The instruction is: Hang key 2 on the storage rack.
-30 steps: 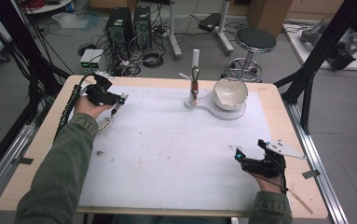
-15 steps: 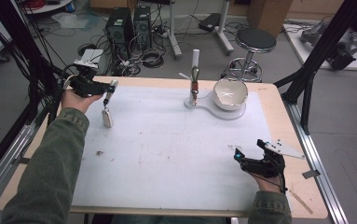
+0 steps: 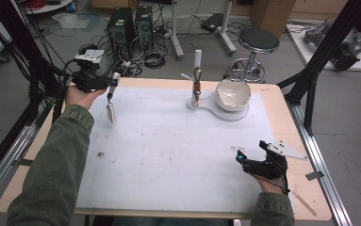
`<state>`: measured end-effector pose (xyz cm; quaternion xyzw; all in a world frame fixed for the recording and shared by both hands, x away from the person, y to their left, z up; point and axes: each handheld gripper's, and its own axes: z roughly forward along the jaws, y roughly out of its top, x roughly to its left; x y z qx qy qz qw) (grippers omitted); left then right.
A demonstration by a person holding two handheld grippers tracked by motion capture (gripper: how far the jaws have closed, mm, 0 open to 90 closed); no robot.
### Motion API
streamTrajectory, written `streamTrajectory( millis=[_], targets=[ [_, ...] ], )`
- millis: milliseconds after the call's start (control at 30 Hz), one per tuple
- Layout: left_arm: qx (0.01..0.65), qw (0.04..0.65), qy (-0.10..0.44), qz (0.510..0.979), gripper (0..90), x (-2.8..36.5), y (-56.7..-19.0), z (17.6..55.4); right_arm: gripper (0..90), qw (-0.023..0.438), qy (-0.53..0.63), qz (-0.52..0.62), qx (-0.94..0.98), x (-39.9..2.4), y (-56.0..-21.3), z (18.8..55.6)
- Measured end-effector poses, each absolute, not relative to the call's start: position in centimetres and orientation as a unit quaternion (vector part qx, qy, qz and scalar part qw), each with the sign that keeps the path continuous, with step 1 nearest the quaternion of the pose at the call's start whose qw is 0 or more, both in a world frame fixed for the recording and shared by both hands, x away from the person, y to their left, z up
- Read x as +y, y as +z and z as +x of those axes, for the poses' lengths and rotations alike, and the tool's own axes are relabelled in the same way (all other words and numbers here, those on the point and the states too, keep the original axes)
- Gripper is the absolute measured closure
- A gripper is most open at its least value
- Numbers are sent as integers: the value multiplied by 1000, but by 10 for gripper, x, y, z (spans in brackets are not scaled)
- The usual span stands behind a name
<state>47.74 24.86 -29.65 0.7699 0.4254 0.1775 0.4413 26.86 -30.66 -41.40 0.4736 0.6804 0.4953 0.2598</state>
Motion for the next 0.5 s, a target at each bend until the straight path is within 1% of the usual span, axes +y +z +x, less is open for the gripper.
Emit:
streamTrajectory(
  millis=[333,500],
  targets=[
    [421,448,203,762,752,229,-273,486,6,259,497,472,680,-307,-414,268],
    [429,460,205,750,752,224,-272,488,6,260,500,474,677,-309,-414,268]
  ],
)
